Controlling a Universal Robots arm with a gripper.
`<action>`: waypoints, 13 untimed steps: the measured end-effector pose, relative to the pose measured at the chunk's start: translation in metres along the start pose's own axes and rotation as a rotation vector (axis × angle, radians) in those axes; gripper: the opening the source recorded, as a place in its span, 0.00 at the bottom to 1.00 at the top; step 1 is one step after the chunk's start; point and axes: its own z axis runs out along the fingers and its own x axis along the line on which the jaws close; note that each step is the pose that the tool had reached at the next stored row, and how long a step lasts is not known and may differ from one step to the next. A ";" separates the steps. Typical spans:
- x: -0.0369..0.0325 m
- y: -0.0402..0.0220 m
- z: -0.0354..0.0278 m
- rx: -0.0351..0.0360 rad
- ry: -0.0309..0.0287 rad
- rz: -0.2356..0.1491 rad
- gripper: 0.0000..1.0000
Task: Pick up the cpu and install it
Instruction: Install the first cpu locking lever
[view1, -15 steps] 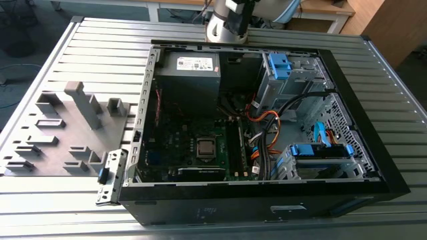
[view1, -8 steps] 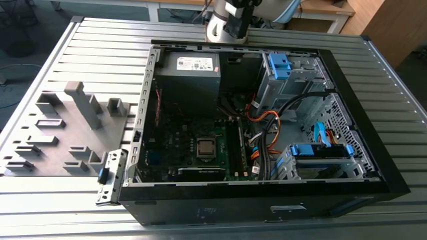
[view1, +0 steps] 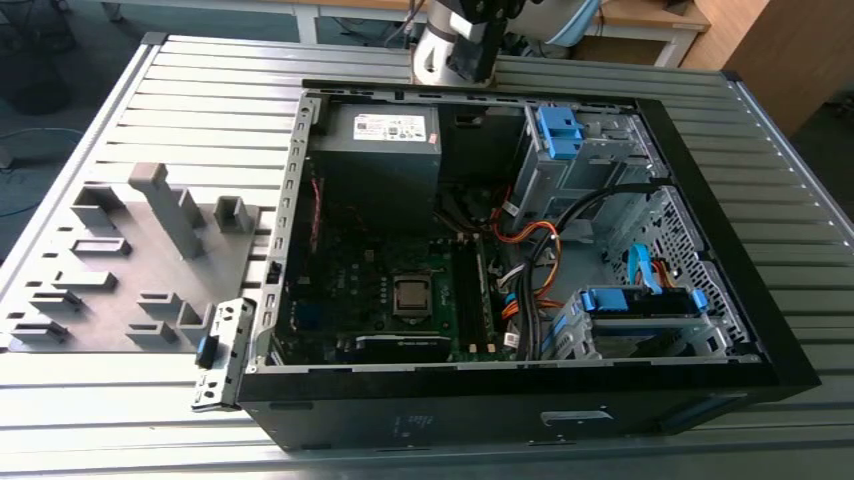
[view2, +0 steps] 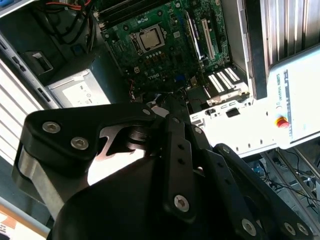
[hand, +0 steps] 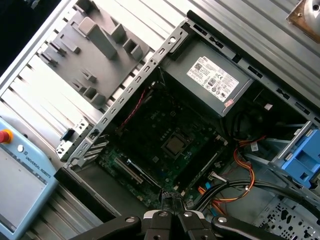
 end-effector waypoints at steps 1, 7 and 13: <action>0.0000 0.0000 0.0002 0.0001 0.0000 0.000 0.11; 0.0000 0.0000 0.0003 0.0001 0.0001 0.000 0.11; -0.0001 0.0000 0.0012 0.0000 -0.0001 0.000 0.11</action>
